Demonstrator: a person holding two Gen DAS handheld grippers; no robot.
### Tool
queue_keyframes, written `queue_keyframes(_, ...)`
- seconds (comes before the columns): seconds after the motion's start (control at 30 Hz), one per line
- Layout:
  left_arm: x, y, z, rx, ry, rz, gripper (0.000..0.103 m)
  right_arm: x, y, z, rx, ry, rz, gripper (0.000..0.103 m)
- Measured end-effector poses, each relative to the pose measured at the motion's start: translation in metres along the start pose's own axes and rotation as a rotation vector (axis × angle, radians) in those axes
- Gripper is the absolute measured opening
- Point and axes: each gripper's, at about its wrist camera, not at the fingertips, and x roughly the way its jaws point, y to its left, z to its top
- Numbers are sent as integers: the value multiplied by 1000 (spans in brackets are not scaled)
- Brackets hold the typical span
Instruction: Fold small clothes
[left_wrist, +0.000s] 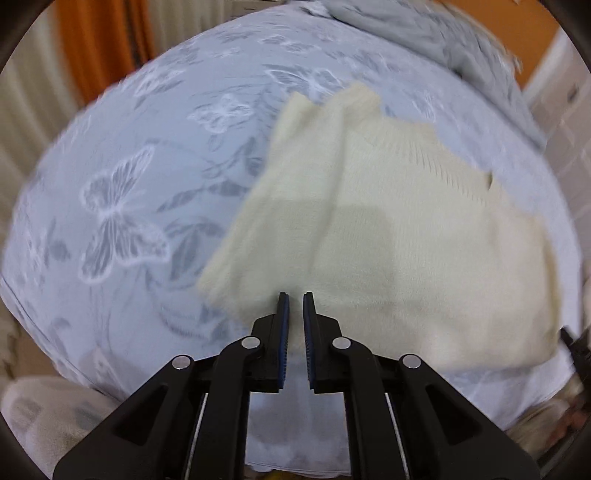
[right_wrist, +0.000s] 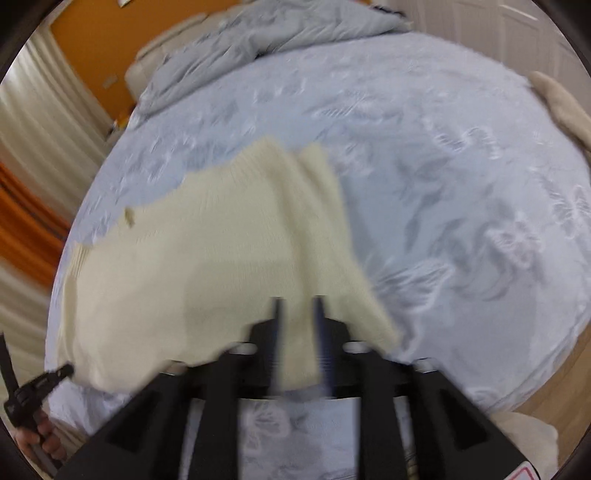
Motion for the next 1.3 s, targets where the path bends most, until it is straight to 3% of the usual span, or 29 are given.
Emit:
queue_keyframes(0.03, 3, 9, 0, -57, 11, -36, 10, -2, -5, -1, 12, -14, -17, 58)
queue_keyframes(0.1, 9, 21, 1, -149, 16, -83, 12, 3, -13, 1, 37, -10, -58, 58)
queue_keyframes(0.2, 9, 25, 0, -231, -40, -110, 24, 18, -27, 7, 84, 12, -32, 64)
queue_keyframes(0.3, -9, 23, -3, -284, -195, -125, 59, 43, -31, 11, 117, 60, 14, 64)
queue_keyframes(0.4, -9, 17, -3, -246, -213, -84, 63, 57, -28, 8, 127, 76, 26, 68)
queue_keyframes(0.5, -18, 26, -11, -322, -254, -62, 63, 54, -24, 6, 116, 56, 20, 68)
queue_keyframes(0.6, -31, 38, -19, -402, -305, -7, 74, 32, -18, 9, 93, -62, -9, 68)
queue_keyframes(0.7, -2, 42, -11, -400, -179, 10, 74, -2, 2, 11, 10, -225, -30, 65)
queue_keyframes(0.73, 6, 43, -10, -415, -155, -4, 74, -13, 19, 13, -44, -264, 37, 53)
queue_keyframes(0.77, 16, 43, -8, -432, -130, -24, 74, -15, 32, 15, -72, -259, 98, 45)
queue_keyframes(0.87, 23, 36, -6, -433, -120, -36, 75, 5, 102, 20, -215, -92, 288, 23)
queue_keyframes(0.97, 26, 30, -5, -396, -122, -29, 77, 47, 165, 20, -296, 55, 395, 21)
queue_keyframes(1.07, 28, 32, -5, -377, -123, -36, 79, 103, 209, 20, -363, 163, 347, 20)
queue_keyframes(1.13, 29, 30, -3, -358, -121, -37, 83, 131, 217, 24, -372, 180, 316, 13)
queue_keyframes(1.23, 31, 27, -1, -332, -120, -26, 86, 125, 207, 48, -273, 202, 360, 13)
queue_keyframes(1.3, 31, 28, -1, -333, -121, -30, 87, 94, 182, 61, -254, 90, 348, 17)
